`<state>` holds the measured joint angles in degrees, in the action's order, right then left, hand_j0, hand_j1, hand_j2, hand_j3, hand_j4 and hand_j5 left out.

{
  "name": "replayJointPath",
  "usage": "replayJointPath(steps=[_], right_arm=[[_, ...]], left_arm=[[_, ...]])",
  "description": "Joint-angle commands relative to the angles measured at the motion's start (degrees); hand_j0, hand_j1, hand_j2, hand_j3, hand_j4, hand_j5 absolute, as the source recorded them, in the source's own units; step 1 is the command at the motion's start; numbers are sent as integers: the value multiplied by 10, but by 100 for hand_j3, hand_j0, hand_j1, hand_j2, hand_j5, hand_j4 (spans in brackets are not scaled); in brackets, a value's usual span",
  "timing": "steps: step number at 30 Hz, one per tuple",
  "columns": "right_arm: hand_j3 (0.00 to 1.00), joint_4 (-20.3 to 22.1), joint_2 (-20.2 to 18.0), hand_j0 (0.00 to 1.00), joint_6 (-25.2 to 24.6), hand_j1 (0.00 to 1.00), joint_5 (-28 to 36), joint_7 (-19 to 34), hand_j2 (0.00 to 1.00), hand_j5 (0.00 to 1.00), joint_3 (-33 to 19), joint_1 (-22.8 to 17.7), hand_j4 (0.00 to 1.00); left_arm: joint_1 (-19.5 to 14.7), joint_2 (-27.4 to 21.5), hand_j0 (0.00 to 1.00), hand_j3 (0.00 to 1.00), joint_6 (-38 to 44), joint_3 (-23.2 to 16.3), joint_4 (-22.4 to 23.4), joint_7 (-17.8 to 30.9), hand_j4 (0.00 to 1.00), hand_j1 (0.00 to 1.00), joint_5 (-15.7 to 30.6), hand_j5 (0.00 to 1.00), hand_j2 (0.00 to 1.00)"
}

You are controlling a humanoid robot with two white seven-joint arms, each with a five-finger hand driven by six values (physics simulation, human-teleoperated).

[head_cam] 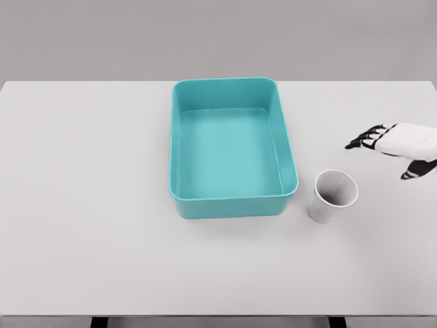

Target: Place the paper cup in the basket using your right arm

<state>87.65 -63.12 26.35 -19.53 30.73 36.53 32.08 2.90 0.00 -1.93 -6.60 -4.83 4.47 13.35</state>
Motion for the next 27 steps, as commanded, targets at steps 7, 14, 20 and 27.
replayJointPath(steps=[7,14,20,27], right_arm=[[100,-6,-3,100,1,100,87,43,100,100,-9,-4,100],[100,-182,5,100,42,100,607,43,100,100,-11,-20,100],[100,-180,22,100,40,100,628,43,100,100,-3,-79,100],[100,-139,11,100,49,100,619,43,100,100,22,-116,100]], left_arm=[[0,0,100,100,0,0,0,0,100,100,0,100,100],[0,0,100,100,0,0,0,0,100,100,0,100,100],[0,0,100,100,0,0,0,0,100,100,0,100,100],[0,0,100,100,0,0,0,0,100,100,0,100,100]])
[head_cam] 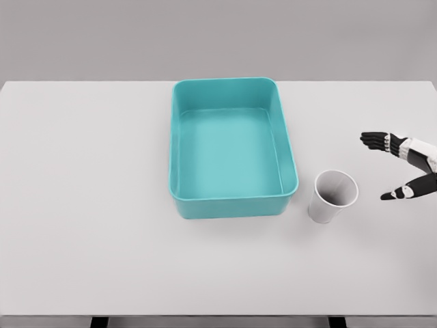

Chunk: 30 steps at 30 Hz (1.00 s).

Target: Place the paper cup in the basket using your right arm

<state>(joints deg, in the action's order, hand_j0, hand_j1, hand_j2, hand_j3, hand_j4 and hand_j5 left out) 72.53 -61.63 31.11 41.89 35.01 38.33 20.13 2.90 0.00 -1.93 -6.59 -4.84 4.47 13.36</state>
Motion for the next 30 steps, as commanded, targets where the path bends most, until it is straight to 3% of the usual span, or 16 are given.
replayJointPath(steps=[1,30], right_arm=[[100,22,-6,100,4,100,4,0,100,100,10,0,100],[100,38,37,100,11,100,2,0,100,100,52,-2,100]], left_arm=[[0,0,100,100,0,0,0,0,100,100,0,100,100],[0,0,100,100,0,0,0,0,100,100,0,100,100]])
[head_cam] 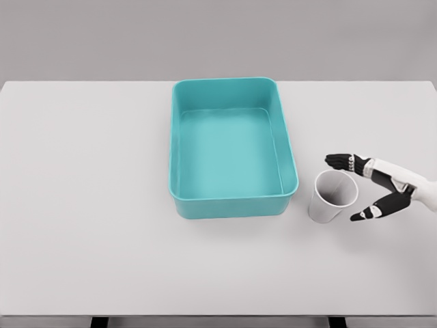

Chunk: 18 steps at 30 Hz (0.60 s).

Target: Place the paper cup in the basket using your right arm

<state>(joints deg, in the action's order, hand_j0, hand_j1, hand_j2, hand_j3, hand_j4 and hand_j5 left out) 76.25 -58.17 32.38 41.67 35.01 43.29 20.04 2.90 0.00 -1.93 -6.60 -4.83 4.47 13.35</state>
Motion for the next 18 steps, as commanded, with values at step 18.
replayJointPath(steps=[18], right_arm=[[100,18,13,100,-7,100,3,0,100,100,6,2,100]], left_arm=[[0,0,100,100,0,0,0,0,100,100,0,100,100]])
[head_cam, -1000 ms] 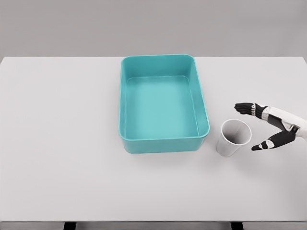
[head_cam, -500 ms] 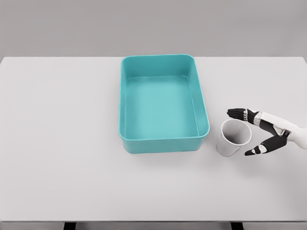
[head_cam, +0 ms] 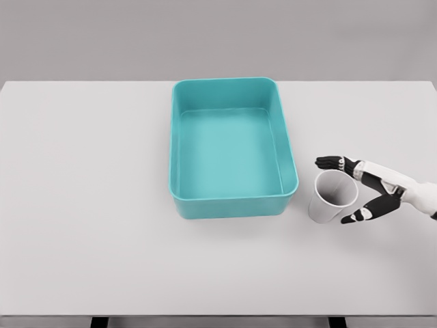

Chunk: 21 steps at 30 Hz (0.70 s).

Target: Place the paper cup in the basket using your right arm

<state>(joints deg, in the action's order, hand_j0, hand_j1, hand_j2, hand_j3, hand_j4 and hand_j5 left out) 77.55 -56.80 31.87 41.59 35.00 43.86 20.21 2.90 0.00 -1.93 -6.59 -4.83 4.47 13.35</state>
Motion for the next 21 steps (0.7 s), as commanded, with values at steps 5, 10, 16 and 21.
replayJointPath(steps=[5,10,16,21], right_arm=[[100,9,0,100,-2,100,4,0,100,100,-1,0,100],[100,10,1,100,-3,100,7,0,100,100,-1,1,100],[100,10,13,100,-7,100,10,0,100,100,-1,4,100],[97,10,13,97,-7,97,9,0,97,97,-1,4,97]], left_arm=[[0,0,100,100,0,0,0,0,100,100,0,100,100],[0,0,100,100,0,0,0,0,100,100,0,100,100],[0,0,100,100,0,0,0,0,100,100,0,100,100],[0,0,100,100,0,0,0,0,100,100,0,100,100]])
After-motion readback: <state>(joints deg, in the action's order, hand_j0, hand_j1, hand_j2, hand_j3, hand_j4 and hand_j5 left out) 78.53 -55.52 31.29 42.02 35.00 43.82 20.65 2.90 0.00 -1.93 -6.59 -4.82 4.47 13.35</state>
